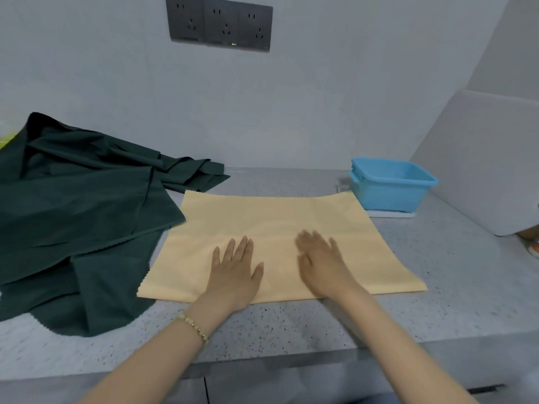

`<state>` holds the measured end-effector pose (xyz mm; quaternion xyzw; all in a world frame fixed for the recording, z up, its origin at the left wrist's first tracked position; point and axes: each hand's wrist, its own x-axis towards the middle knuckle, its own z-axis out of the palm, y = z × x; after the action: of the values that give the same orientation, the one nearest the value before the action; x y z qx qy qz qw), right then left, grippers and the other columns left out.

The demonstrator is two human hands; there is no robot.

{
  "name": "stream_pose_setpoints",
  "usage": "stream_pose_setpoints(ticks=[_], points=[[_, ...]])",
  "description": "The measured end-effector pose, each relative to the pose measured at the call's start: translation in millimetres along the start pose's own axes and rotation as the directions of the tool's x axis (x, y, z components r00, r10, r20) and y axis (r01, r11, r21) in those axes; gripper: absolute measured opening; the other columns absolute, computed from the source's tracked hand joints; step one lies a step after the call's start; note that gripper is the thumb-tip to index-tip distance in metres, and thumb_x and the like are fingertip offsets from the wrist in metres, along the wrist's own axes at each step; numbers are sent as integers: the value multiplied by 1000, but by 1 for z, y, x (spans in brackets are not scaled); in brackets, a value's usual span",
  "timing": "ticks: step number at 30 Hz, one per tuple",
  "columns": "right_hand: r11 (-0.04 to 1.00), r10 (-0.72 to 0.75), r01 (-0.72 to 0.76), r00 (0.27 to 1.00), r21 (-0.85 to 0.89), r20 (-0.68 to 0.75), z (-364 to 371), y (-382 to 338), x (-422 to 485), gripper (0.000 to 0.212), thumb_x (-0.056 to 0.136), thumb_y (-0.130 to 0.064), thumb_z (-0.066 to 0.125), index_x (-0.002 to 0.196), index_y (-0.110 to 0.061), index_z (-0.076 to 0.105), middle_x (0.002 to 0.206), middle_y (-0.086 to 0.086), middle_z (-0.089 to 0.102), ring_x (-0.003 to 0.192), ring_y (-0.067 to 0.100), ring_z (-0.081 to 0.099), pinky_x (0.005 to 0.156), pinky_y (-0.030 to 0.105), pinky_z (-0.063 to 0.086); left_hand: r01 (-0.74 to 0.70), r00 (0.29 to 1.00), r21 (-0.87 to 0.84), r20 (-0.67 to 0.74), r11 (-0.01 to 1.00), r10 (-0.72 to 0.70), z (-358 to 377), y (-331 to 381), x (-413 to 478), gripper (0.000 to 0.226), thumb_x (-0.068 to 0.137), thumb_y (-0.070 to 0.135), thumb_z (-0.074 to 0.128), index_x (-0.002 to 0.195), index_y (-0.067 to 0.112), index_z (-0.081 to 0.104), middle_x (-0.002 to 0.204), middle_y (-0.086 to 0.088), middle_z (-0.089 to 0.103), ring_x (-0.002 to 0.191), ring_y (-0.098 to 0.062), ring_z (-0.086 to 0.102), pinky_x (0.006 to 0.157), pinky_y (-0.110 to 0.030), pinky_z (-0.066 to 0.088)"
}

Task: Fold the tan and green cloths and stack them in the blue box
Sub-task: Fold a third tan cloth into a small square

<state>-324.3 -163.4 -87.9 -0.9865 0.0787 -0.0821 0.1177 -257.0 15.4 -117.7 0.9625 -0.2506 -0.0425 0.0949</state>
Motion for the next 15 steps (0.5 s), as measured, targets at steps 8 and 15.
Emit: stream_pose_setpoints(ticks=[8, 15], points=[[998, -61, 59, 995, 39, 75, 35, -27, 3, 50, 103, -38, 23, 151, -26, 19, 159, -7, 10, 146, 10, 5, 117, 33, 1, 1, 1000, -20, -29, 1000, -2, 1, -1, 0, 61, 101, 47, 12, 153, 20, -4, 160, 7, -10, 147, -16, -11, 118, -42, -10], [998, -64, 64, 995, 4, 82, 37, -24, 4, 50, 103, -38, 19, 152, -27, 15, 159, -10, 8, 146, 9, 3, 117, 32, 1, 63, 996, -63, -56, 996, -66, -10, -52, -6, 55, 100, 51, 14, 152, 37, 6, 160, 13, -3, 147, -14, -8, 117, -46, -10]])
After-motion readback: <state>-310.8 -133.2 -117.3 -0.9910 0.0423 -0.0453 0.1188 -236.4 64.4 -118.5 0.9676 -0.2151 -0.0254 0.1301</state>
